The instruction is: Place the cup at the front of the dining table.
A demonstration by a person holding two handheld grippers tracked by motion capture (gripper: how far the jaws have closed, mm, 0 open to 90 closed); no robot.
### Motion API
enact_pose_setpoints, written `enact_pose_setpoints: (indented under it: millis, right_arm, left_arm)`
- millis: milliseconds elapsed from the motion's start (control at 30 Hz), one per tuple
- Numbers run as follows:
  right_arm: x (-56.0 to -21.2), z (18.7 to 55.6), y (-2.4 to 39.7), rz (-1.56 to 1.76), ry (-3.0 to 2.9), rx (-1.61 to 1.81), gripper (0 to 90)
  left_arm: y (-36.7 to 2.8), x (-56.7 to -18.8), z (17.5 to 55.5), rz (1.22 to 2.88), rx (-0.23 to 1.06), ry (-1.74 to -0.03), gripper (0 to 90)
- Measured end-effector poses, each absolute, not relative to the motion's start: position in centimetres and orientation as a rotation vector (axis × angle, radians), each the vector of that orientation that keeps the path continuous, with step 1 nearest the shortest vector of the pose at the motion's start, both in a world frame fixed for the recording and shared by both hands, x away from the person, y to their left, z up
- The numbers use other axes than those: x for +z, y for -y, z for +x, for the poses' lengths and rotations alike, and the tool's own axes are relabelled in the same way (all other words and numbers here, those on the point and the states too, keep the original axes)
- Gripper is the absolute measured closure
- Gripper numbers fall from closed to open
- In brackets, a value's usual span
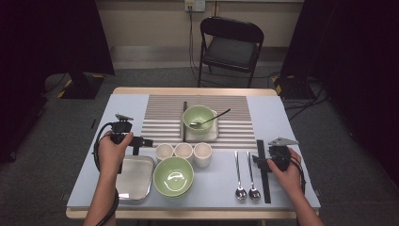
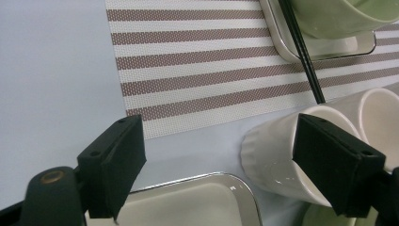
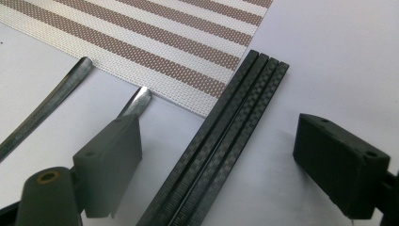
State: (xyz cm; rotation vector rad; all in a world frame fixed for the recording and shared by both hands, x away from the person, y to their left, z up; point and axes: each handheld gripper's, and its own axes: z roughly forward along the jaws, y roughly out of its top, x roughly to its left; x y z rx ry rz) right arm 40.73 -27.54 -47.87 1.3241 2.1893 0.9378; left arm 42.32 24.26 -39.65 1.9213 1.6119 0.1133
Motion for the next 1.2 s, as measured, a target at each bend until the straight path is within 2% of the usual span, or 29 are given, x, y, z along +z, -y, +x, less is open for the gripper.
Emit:
enact_pose_setpoints:
  millis: [1200]
  right_arm:
    - [-47.9,40.7,27.5,1.325,-2.190,0.938,14.9]
  left_arm:
    - [-22.8,-40.9,41.8,1.925,0.063,-1.584,18.0]
